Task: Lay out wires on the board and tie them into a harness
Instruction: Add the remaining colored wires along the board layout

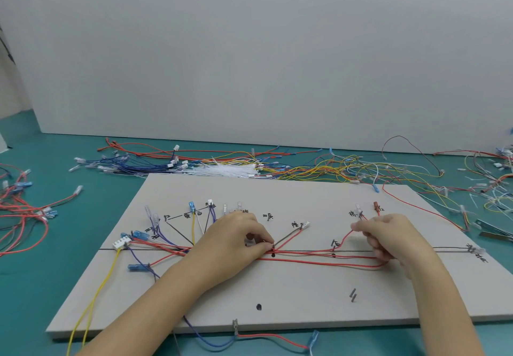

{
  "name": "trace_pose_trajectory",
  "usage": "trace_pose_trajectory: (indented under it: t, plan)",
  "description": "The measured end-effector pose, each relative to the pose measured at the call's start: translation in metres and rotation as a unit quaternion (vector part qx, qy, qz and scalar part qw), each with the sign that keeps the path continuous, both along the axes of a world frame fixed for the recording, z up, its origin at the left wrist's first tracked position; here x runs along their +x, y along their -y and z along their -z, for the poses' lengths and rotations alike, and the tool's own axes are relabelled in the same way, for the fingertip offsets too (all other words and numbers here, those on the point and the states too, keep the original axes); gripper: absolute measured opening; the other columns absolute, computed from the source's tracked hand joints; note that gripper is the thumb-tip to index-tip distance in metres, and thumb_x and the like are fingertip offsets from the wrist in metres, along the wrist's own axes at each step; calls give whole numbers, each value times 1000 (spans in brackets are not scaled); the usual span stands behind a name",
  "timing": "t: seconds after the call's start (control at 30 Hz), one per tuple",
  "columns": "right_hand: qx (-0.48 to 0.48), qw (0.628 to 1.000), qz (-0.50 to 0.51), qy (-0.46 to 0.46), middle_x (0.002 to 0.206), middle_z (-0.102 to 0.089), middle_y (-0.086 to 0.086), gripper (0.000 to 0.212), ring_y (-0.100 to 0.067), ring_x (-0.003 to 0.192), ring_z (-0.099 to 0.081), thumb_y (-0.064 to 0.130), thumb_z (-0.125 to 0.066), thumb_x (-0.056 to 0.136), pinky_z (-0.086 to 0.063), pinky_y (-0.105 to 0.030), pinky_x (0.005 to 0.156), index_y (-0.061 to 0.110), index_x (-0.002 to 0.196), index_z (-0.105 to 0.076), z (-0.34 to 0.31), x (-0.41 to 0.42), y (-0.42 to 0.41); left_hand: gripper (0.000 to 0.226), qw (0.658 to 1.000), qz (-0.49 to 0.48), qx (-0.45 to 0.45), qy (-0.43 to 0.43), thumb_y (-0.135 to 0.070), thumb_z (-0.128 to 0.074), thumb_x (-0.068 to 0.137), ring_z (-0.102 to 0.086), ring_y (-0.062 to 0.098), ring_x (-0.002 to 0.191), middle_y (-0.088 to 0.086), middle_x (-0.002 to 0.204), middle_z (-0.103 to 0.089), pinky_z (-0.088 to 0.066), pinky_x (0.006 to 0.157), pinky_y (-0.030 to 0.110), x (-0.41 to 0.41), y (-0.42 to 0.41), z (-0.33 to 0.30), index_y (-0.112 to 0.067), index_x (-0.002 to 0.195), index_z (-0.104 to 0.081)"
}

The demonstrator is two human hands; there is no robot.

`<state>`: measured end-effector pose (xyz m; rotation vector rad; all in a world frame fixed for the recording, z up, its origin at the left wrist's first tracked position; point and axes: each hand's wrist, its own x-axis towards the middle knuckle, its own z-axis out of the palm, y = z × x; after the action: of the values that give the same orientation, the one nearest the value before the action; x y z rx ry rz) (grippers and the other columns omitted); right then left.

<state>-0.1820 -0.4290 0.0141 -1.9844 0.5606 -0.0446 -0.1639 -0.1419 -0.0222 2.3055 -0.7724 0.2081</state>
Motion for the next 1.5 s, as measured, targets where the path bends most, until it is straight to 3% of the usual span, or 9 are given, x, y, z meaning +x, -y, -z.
trace_pose_trajectory:
  t: [0.37, 0.53, 0.73, 0.87, 0.97, 1.13, 1.27, 1.4, 1.5]
  plan:
    - [285, 956, 61, 37, 68, -74, -5, 22, -7, 40, -60, 7, -65, 82, -41, -13, 32, 10, 65, -53, 2, 3, -2, 7, 1000, 3, -3, -5, -31, -69, 86, -53, 2, 85, -17, 80, -61, -47, 80, 30, 2, -2, 2, -33, 87, -76]
    - [399, 914, 26, 61, 81, -76, -8, 19, -11, 49, -65, 17, -59, 93, -49, -16, 38, 5, 84, -71, 2, -3, 6, 7, 1000, 6, -4, -9, -33, -69, 86, -53, 2, 86, -17, 80, -62, -48, 79, 31, 3, 0, 3, -34, 89, -76]
    - [503, 859, -48, 82, 122, -67, -15, 66, -27, 90, -69, 48, -47, 73, -60, -28, 68, -4, 104, -72, 6, -8, 21, 8, 1000, 5, -7, -10, -33, -69, 86, -54, 2, 85, -18, 80, -62, -48, 79, 31, 4, -2, 4, -35, 89, -75]
    - [513, 849, -44, 118, 124, -65, -16, 59, -26, 111, -65, 40, -51, 72, -51, -34, 97, -3, 109, -71, 7, -12, 23, 7, 1000, 4, -8, -11, -33, -69, 86, -54, 2, 84, -17, 79, -62, -48, 78, 31, 4, -2, 5, -34, 88, -75]
    - [406, 898, 35, 165, 109, -70, -17, 23, -20, 84, -74, 3, -50, 90, -59, -22, 74, -5, 102, -68, 10, -12, 20, 7, 1000, 5, -9, -11, -32, -69, 85, -54, 2, 83, -18, 78, -61, -48, 78, 30, 4, -1, 5, -34, 88, -76]
    - [233, 950, 94, 186, 76, -74, -6, 24, -10, 57, -67, -15, -50, 87, -49, -10, 48, 0, 92, -68, 15, -13, 12, 8, 1000, 3, -5, -11, -33, -68, 86, -54, 2, 84, -18, 79, -61, -48, 78, 31, 3, -2, 4, -34, 89, -75]
    - [76, 970, 135, 185, 88, -72, -6, 34, -21, 64, -63, -13, -50, 85, -50, -23, 50, 11, 106, -60, 18, -8, 6, 8, 1000, 4, -6, -12, -32, -68, 86, -54, 3, 84, -16, 80, -62, -48, 78, 32, 2, -2, 4, -34, 89, -75]
    - [-32, 975, 152, 159, 84, -66, -8, 41, -26, 72, -68, -3, -54, 86, -53, -47, 72, 23, 115, -41, 23, -8, 5, 8, 1000, 5, -8, -12, -32, -68, 87, -54, 3, 84, -16, 79, -62, -49, 78, 32, 3, -1, 3, -34, 89, -75]
    - [-78, 972, 169, 147, 77, -64, -11, 43, -26, 77, -62, 2, -59, 86, -51, -42, 71, 19, 121, -43, 25, -7, 6, 8, 1000, 3, -6, -11, -32, -68, 86, -54, 3, 84, -17, 79, -61, -49, 77, 32, 3, -2, 4, -34, 89, -75]
